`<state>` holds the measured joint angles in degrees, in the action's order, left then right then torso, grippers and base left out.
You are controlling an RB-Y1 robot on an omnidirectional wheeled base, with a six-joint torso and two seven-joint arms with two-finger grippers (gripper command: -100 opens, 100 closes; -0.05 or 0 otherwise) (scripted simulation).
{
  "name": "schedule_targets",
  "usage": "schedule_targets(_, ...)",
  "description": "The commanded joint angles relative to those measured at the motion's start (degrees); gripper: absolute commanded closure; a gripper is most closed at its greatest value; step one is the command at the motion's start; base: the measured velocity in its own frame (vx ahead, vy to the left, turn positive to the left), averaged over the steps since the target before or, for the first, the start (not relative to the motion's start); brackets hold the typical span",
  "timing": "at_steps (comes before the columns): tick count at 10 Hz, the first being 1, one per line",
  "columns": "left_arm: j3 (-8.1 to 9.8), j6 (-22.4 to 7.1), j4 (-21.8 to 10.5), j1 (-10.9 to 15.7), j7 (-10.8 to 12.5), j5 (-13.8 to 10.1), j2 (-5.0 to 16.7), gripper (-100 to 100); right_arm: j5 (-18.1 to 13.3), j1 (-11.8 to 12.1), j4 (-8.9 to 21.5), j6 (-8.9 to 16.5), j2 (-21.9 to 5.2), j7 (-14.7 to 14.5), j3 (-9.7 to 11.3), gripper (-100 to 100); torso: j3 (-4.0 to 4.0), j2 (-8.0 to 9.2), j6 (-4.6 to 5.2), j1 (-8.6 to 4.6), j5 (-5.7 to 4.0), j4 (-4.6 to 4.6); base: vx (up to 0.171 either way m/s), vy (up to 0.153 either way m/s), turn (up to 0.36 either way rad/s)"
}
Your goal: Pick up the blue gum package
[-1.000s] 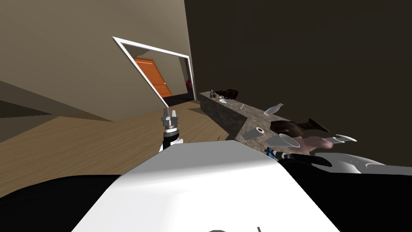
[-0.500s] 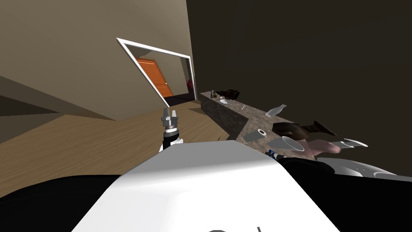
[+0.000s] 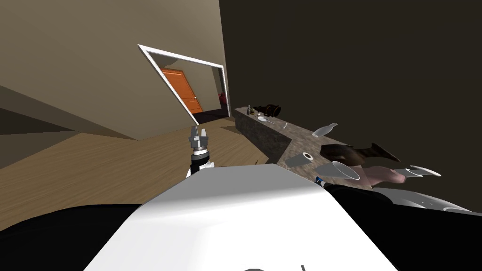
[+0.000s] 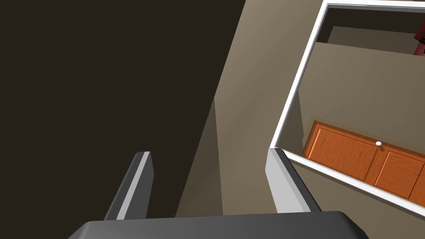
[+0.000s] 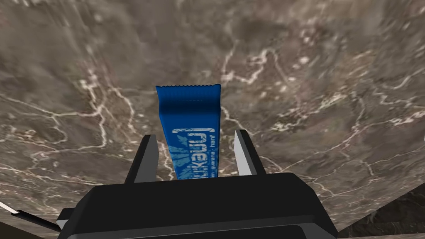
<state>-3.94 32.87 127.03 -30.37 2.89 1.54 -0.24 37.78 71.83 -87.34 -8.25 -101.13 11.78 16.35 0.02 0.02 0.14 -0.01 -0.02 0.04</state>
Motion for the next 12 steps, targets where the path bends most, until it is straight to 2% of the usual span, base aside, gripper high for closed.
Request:
schedule_targets(1,0.00,0.0,0.0,0.0,0.0,0.0,0.0,0,0.0,0.0,0.0,0.0,0.0,0.0,0.0,100,0.00,0.00,0.00,0.00,0.00,0.00,0.000,0.000,0.000)
schedule_targets(4,0.00,0.0,0.0,0.0,0.0,0.0,0.0,0,0.0,0.0,0.0,0.0,0.0,0.0,0.0,100,0.00,0.01,0.00,0.00,-0.02,0.00,0.000,0.000,0.000)
schedule_targets(5,0.00,0.0,0.0,0.0,0.0,0.0,0.0,0,0.0,0.0,0.0,0.0,0.0,0.0,0.0,0,0.01,0.01,0.00,0.00,-0.02,0.00,0.000,0.000,0.000)
schedule_targets(6,0.00,0.0,0.0,0.0,0.0,0.0,0.0,0,0.7,-0.1,0.2,-0.9,-2.2,1.0,0.5,100,0.01,0.01,0.00,0.00,-0.02,0.00,-0.021,0.013,-0.069)
schedule_targets(7,0.00,0.0,0.0,0.0,0.0,0.0,0.0,0,0.7,-0.1,0.2,-0.9,-2.2,1.0,0.5,100,0.03,0.06,0.03,0.06,0.01,0.00,-0.025,0.019,-0.050)
schedule_targets(8,0.00,0.0,0.0,0.0,0.0,0.0,0.0,0,1.6,0.4,0.2,-1.7,-4.0,1.6,0.4,100,0.05,0.09,0.02,0.08,0.00,0.02,-0.033,0.024,-0.052)
schedule_targets(10,0.00,0.0,0.0,0.0,0.0,0.0,0.0,0,2.0,0.4,0.2,-2.1,-5.0,1.9,0.3,100,0.08,0.14,0.01,0.12,0.03,0.03,-0.031,0.021,-0.027)
schedule_targets(12,0.00,0.0,0.0,0.0,0.0,0.0,0.0,0,3.4,1.3,0.3,-3.2,-7.8,2.8,0.1,100,0.06,0.11,0.01,0.11,0.02,0.03,-0.028,0.021,-0.048)
